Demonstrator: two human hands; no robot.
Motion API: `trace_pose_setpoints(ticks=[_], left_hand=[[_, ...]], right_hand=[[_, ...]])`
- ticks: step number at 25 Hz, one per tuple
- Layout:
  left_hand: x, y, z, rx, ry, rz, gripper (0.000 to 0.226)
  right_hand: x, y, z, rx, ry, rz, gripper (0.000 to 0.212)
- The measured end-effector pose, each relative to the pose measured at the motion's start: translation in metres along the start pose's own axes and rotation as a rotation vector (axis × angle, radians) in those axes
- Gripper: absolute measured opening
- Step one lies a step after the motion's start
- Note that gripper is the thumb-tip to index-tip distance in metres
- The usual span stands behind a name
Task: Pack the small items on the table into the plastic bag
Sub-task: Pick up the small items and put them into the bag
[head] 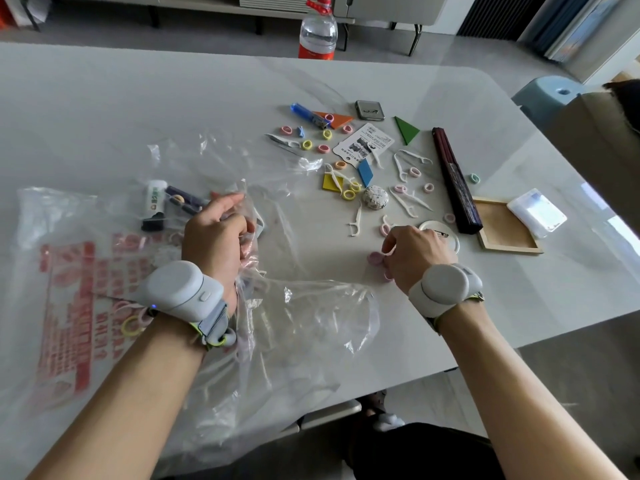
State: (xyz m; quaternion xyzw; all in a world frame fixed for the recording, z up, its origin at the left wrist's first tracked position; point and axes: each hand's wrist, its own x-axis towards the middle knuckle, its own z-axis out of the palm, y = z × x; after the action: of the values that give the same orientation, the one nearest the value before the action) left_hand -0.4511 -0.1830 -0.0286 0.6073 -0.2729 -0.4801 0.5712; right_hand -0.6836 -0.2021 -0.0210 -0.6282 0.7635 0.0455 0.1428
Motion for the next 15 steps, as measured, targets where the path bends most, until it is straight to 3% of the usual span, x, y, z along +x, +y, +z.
trace_pose_setpoints(ticks=[7, 10, 15], left_hand=[[0.002, 0.001, -0.001, -0.008, 0.002, -0.005, 0.048], [0.000, 0.003, -0.003, -0.021, -0.013, -0.011, 0.049], [-0.002, 0.003, -0.007, -0.015, -0.037, -0.013, 0.047]], right_hand=[[-0.004, 0.008, -0.005, 0.028, -0.046, -0.072, 0.015], [-0.011, 0.002, -0.005, 0.026, -0.076, -0.078, 0.028], [-0.016, -0.007, -0.002, 0.016, -0.116, -0.043, 0.008]])
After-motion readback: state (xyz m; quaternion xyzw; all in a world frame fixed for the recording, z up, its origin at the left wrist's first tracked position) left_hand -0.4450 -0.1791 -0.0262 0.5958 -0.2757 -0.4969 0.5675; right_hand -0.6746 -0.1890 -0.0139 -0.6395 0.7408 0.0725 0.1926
